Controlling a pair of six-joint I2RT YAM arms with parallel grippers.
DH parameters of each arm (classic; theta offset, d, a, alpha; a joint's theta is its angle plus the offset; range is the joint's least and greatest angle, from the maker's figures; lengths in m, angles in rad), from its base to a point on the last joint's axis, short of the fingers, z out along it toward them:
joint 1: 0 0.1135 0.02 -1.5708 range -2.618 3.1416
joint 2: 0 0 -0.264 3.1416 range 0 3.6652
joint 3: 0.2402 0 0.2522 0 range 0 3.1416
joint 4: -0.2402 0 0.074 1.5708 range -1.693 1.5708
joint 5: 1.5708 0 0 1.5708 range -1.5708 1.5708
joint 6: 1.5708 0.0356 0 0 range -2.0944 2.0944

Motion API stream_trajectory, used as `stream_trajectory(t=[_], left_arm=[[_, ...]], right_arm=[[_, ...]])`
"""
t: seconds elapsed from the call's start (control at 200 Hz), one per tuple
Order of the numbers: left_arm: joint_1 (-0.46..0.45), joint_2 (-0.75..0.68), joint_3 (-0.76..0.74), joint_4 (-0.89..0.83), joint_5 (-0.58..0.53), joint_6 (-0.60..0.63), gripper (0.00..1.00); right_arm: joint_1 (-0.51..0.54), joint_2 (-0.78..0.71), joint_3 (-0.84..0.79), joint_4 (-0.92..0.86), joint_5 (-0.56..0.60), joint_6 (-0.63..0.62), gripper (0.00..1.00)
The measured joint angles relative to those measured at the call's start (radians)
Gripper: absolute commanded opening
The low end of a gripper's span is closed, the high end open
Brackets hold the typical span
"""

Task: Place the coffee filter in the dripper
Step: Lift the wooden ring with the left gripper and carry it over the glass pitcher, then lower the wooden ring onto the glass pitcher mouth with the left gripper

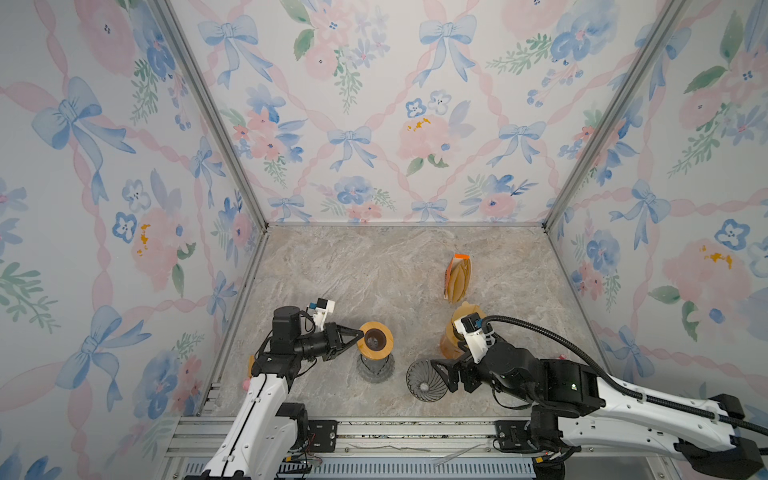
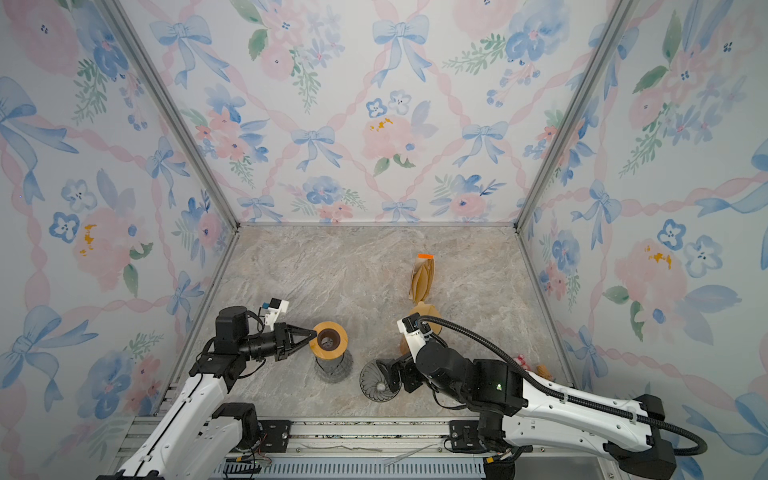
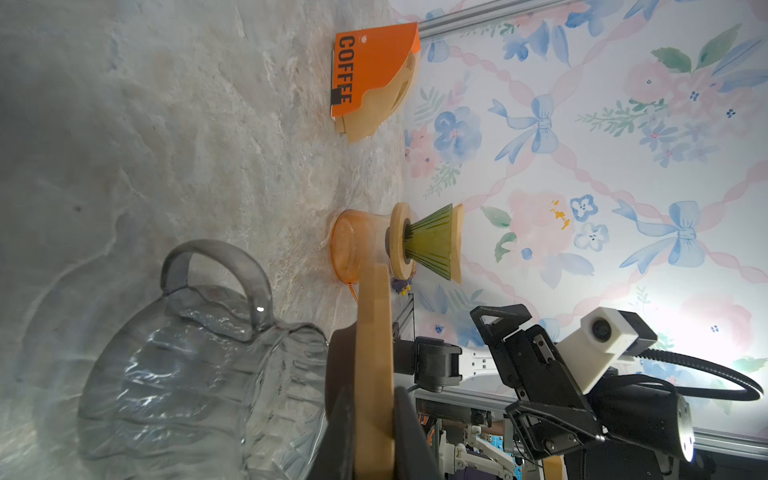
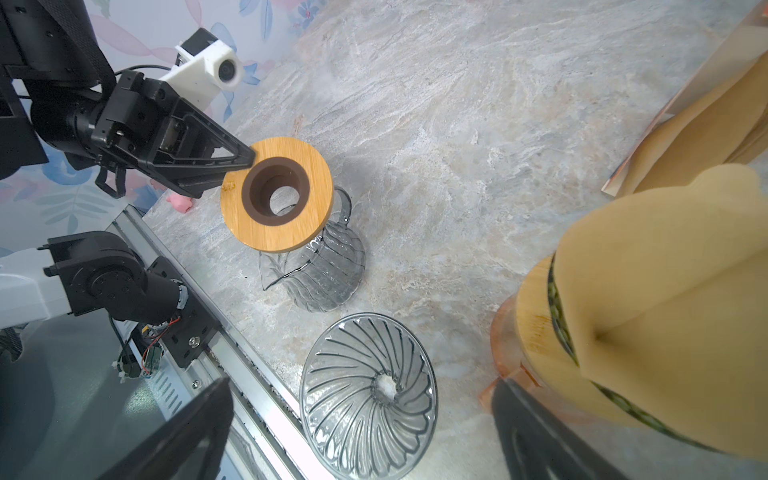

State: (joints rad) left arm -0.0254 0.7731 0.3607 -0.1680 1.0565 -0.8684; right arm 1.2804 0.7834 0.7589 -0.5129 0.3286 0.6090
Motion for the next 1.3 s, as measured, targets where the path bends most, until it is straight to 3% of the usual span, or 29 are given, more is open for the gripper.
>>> stream_trajectory(t=[0.4, 0.645, 0.785, 1.3], left_arm=[[-0.033, -0.032, -0.060, -0.018, -0.031, -0.019, 0.14], [-0.036, -0.027, -0.059, -0.027, -0.055, -0.017, 0.22], [-0.036, -0.022, -0.053, -0.075, -0.096, -0.003, 0.28], [-0.036, -0.003, 0.045, -0.251, -0.226, 0.084, 0.30]], right_arm=[[0.000, 0.059, 0.000, 0.000, -0.013, -0.004, 0.99], [0.000, 0.067, 0.000, 0.002, -0.022, -0.003, 0.99], [0.000, 0.067, 0.000, 0.008, -0.022, -0.003, 0.99], [0.000, 0.067, 0.000, 0.008, -0.022, -0.003, 1.00]])
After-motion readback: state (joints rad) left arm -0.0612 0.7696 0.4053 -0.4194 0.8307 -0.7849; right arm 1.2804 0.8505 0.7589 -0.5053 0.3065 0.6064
